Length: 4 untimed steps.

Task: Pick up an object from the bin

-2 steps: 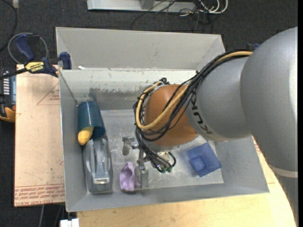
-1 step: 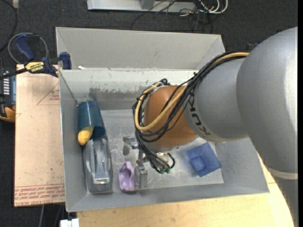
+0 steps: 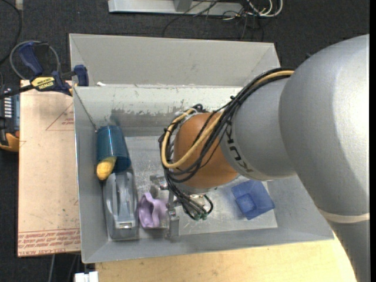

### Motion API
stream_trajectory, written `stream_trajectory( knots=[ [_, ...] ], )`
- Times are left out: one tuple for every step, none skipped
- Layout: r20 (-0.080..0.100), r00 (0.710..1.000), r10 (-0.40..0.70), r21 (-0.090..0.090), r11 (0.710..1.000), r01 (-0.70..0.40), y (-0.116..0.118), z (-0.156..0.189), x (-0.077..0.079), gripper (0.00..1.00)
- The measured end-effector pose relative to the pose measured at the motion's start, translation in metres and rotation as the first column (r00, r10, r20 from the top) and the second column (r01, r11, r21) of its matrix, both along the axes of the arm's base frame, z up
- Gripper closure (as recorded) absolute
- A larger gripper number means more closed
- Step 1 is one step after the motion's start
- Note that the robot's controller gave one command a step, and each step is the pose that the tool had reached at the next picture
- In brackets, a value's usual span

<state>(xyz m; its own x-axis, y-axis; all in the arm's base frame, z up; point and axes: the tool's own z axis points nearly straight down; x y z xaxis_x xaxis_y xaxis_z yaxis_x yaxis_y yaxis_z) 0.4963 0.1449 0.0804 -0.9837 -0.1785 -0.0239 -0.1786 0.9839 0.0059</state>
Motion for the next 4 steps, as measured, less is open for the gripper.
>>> stream_trajectory(
  knots=[
    [0.007,0.998,0.068,0.0,0.998,-0.068,0.01,-0.01,0.014,0.0],
    [0.0,0.999,0.039,0.001,0.999,-0.039,0.012,0.008,0.009,0.0],
    [0.009,0.998,0.064,0.002,0.998,-0.064,0.006,0.035,0.008,0.0],
    [0.003,0.995,0.102,-0.01,0.995,-0.102,0.034,-0.008,-0.001,0.0]
  ],
)
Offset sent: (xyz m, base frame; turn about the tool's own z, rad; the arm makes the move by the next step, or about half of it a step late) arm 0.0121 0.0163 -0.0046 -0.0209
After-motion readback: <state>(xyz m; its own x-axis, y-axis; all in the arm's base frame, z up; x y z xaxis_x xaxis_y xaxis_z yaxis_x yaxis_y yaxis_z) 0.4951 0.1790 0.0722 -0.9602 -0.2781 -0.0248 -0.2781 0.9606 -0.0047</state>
